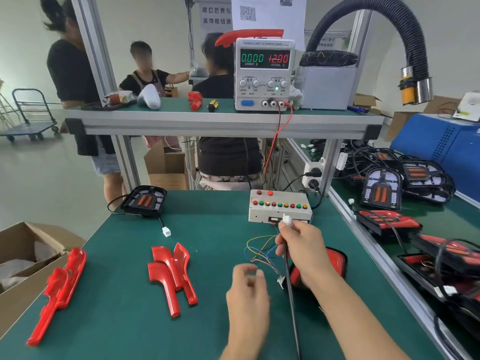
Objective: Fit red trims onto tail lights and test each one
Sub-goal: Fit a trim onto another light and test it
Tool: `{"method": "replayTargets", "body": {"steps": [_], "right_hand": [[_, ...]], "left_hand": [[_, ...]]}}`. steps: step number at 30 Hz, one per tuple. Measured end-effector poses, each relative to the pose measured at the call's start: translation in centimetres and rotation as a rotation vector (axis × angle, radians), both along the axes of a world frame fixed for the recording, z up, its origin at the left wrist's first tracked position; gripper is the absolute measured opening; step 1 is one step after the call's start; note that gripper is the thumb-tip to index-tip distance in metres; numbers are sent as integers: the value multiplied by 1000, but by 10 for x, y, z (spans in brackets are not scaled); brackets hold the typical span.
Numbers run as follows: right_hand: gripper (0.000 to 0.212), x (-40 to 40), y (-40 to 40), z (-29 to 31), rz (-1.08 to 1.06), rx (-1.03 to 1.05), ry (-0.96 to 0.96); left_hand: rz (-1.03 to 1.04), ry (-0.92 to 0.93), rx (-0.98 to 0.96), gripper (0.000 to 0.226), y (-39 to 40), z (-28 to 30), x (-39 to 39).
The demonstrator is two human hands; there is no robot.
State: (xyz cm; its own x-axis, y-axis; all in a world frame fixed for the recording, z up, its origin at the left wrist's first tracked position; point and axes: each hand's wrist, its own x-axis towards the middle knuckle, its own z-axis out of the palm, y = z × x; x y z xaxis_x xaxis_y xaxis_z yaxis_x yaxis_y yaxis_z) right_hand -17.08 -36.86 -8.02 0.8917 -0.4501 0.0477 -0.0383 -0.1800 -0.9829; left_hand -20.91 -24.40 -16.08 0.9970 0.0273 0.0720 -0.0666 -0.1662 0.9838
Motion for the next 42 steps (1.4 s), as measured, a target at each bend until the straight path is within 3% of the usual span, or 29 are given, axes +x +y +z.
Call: {"method": "replayTargets", "body": {"steps": [3,5,8,11,15,17,21,23,42], "right_hand": [[16,2,-4,-1,32,50,46],[10,3,-4,-4,19,129,44],[18,3,-4,-9,26,174,60],[13,4,-5,-15,56,159,91],[19,4,-10,-20,65,52,95],[25,1,-13,-21,84,-49,109],[28,-8,-13,-21,256,-177,174],[25,-10,-8,-22,324,-204,180],[33,-12,-11,-33,277,-625,178]], "left_hand": [[-147,259,133,9,-7,5,43],[-231,315,115,15,-15,5,57],[-338,332,75,14,-26,5,64],[-380,358,37,28,-30,2,66],[-197,229,-1,39,-26,5,70],[-141,206,-113,33,-20,10,76],[-178,343,-526,28,-6,24,94],[-218,378,-585,27,-5,30,98],[-374,375,-470,25,3,30,97]]}}
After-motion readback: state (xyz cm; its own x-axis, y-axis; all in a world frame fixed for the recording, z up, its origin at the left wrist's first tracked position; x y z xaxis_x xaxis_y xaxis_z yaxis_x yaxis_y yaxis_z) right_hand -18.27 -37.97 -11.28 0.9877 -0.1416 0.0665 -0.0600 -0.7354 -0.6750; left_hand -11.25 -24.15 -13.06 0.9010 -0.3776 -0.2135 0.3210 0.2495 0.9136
